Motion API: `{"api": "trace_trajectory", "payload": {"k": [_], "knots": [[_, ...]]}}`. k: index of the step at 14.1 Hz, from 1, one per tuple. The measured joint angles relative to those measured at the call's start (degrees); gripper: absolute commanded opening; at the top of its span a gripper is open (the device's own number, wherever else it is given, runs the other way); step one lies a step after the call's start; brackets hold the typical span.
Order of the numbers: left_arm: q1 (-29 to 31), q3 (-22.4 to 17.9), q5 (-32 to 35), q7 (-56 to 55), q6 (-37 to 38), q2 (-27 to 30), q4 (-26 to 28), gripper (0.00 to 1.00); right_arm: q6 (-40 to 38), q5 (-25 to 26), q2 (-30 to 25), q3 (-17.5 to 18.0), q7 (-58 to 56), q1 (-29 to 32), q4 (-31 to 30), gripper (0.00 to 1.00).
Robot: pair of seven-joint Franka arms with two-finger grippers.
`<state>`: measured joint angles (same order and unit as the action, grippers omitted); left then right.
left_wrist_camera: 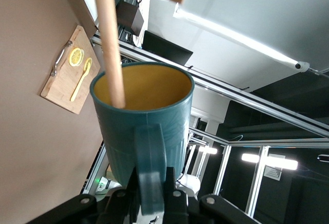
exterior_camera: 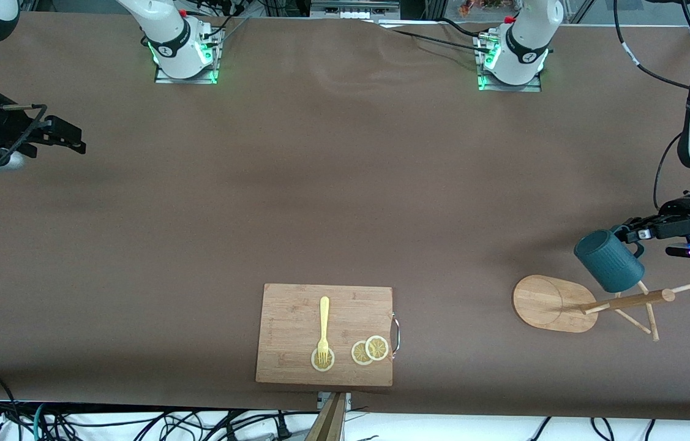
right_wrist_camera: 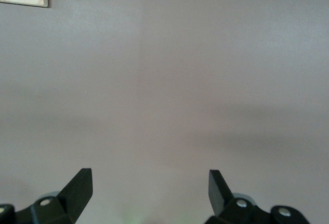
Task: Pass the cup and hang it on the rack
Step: 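Lower the mug handle onto a rack peg with the left gripper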
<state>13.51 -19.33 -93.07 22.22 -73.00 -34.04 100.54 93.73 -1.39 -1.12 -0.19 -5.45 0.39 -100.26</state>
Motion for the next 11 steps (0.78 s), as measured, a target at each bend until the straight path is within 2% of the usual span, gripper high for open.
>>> {"api": "trace_trajectory", "payload": {"k": [4, 11], "knots": [[1.8, 0.0, -0.5, 0.0, 1.3, -2.4, -2.6, 0.00, 0.0, 0.0, 0.0, 0.0, 0.0, 0.0, 0.0, 1.00], [3.0, 0.7, -4.3, 0.0, 1.6, -5.6, -2.9, 0.00, 0.0, 0.0, 0.0, 0.0, 0.0, 0.0, 0.0, 1.00]]}}
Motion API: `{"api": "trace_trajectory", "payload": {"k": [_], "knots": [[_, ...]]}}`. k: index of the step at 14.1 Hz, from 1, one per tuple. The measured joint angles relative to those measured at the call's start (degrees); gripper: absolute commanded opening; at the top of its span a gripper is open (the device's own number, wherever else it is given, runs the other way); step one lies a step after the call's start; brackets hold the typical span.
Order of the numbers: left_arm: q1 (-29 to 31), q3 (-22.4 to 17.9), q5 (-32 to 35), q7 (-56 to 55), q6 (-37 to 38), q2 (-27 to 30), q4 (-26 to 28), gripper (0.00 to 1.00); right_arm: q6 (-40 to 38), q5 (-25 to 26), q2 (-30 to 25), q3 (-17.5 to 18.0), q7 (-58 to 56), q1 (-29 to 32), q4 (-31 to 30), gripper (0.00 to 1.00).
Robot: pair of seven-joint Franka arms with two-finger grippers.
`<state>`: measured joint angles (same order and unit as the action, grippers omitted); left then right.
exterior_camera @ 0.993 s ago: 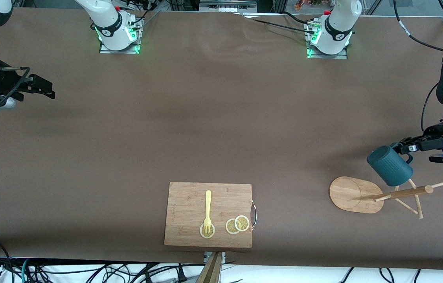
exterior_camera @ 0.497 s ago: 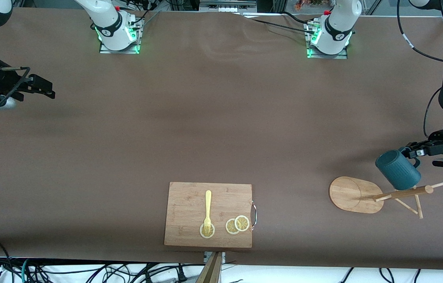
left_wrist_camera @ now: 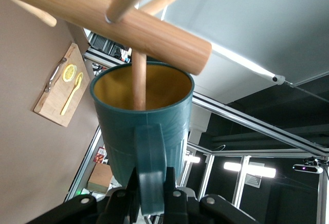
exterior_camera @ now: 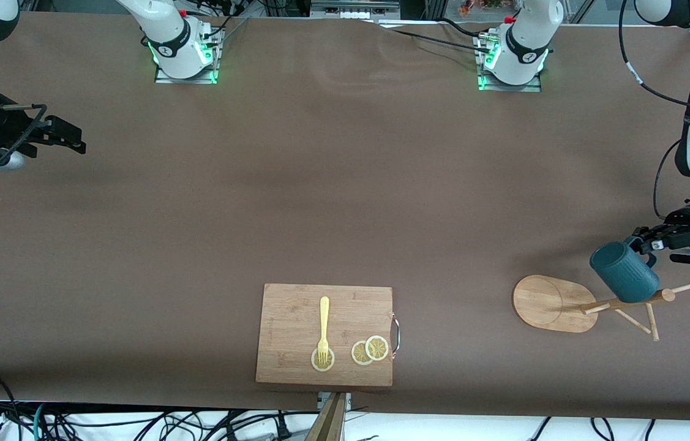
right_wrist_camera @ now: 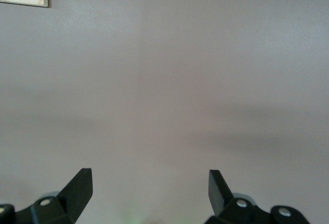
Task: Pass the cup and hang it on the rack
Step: 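Lower the mug handle onto a rack peg with the left gripper, then open the left gripper and draw it back from the rack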
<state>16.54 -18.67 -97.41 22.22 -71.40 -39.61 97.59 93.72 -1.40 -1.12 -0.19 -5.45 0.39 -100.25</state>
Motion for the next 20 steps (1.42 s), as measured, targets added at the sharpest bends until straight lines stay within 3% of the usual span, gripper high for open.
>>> {"api": "trace_trajectory", "payload": {"k": [15, 16, 19, 20], "knots": [[1.0, 0.2, -0.4, 0.0, 0.0, -3.8, -2.2, 0.00, -0.7, 0.0, 0.0, 0.0, 0.0, 0.0, 0.0, 1.00], [1.1, 0.2, -0.4, 0.0, 0.0, -3.9, -2.2, 0.07, -0.7, 0.0, 0.0, 0.0, 0.0, 0.0, 0.0, 1.00], [1.3, 0.2, -0.4, 0.1, 0.0, -4.2, -2.2, 0.80, -0.8, 0.0, 0.0, 0.0, 0.0, 0.0, 0.0, 1.00], [1.4, 0.2, -0.4, 0.9, 0.0, -4.3, -2.3, 1.00, -0.9, 0.0, 0.0, 0.0, 0.0, 0.0, 0.0, 1.00]]}}
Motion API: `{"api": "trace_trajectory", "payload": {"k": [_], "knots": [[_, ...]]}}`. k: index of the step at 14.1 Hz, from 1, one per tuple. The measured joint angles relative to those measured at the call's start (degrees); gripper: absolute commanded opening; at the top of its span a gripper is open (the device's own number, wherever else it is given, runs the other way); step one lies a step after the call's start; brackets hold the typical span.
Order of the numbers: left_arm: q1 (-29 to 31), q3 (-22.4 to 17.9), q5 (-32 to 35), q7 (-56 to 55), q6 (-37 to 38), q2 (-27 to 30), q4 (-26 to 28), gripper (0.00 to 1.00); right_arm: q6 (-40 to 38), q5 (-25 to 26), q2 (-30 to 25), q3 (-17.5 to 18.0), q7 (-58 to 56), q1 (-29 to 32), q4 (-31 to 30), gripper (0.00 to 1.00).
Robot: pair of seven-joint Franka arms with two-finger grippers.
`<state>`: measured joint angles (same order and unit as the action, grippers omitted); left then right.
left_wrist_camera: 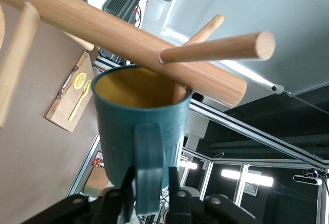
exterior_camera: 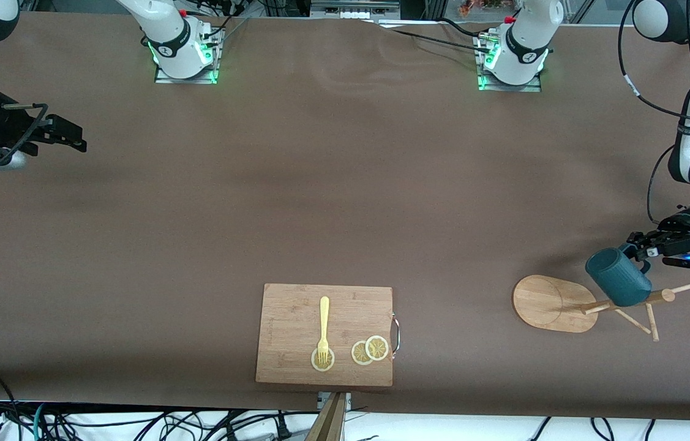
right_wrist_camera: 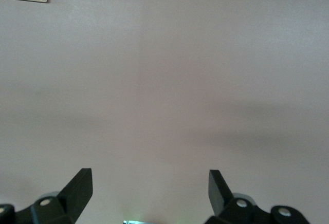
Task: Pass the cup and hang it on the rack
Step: 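Open the left gripper and draw it back from the rack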
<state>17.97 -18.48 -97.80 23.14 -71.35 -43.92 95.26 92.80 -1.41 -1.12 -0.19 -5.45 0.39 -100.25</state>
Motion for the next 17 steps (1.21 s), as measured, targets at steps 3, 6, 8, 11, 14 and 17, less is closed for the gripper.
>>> {"api": "trace_trajectory", "payload": {"k": [3, 6, 8, 11, 14, 17], "knots": [[0.3, 0.0, 0.0, 5.0, 0.0, -0.2, -0.1, 1.00, -0.1, 0.0, 0.0, 0.0, 0.0, 0.0, 0.0, 1.00], [0.3, -0.1, 0.0, 6.1, 0.0, -0.2, -0.3, 1.00, -0.2, 0.0, 0.0, 0.0, 0.0, 0.0, 0.0, 1.00], [0.3, -0.2, 1.1, 6.5, 0.0, -0.1, -0.7, 1.00, -0.3, 0.0, 0.0, 0.2, 0.0, 0.0, 0.0, 1.00], [1.2, -0.2, 9.3, 6.7, 0.4, 1.8, -1.9, 1.00, -1.0, 0.0, 0.0, 0.3, 0.0, 0.0, 0.0, 1.00], [2.3, -0.3, 19.9, 6.7, 0.7, 6.6, -2.3, 1.00, -1.0, -0.1, 0.0, 0.4, 0.0, 0.0, 0.0, 1.00], [2.9, -0.3, 28.2, 6.7, 0.8, 10.4, -2.3, 1.00, -1.0, -0.1, 0.0, 0.4, 0.0, 0.0, 0.1, 1.00]]}}
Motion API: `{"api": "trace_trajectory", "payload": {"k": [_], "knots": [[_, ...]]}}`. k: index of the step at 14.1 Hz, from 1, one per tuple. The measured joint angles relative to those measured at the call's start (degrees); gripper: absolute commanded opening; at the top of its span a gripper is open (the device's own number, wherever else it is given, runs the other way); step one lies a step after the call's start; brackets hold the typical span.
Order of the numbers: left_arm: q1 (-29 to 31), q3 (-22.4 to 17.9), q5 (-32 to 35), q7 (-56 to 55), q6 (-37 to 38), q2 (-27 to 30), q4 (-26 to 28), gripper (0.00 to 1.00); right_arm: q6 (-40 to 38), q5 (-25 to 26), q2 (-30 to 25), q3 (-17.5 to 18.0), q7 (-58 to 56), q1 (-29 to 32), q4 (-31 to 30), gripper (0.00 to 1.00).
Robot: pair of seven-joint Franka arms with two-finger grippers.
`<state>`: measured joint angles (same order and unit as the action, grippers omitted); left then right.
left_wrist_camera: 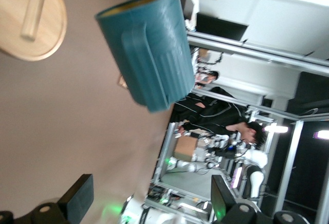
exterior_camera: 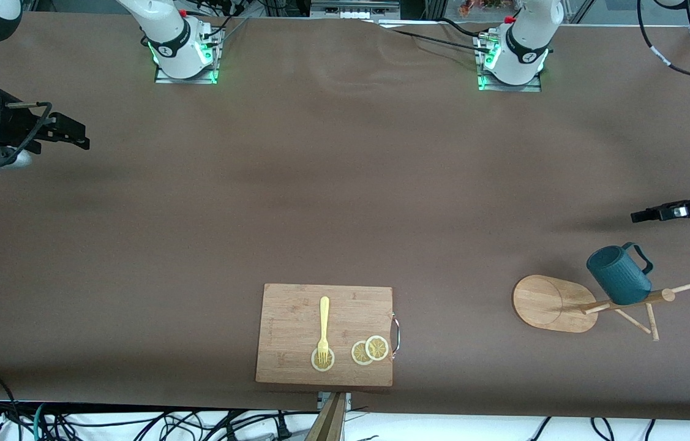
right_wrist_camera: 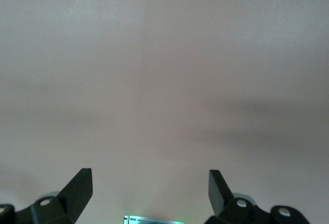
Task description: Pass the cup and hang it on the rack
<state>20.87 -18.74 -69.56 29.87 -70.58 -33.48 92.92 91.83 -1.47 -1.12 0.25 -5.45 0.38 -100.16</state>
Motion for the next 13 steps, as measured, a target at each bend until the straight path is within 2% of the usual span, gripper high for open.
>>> {"api": "trace_trajectory", "payload": {"k": [2, 5, 10, 13], "knots": [[-0.3, 0.2, 5.9, 0.1, 0.0, 2.3, -0.7, 1.00, 0.1, 0.0, 0.0, 0.1, 0.0, 0.0, 0.3, 1.00], [-3.2, 0.7, 19.2, 0.1, 0.0, 6.3, -5.7, 1.00, 0.0, 0.0, 0.0, 0.2, 0.0, 0.0, 0.7, 1.00], [-13.0, 1.1, 37.0, -4.2, -1.2, 11.1, -14.7, 1.00, -0.1, 0.0, 0.0, 0.1, 0.0, 0.1, 0.7, 1.00], [-19.7, 2.2, 48.2, -9.7, -4.8, 12.9, -17.8, 1.00, 0.0, 0.0, 0.0, 0.1, 0.0, 0.1, 0.9, 1.00]]}}
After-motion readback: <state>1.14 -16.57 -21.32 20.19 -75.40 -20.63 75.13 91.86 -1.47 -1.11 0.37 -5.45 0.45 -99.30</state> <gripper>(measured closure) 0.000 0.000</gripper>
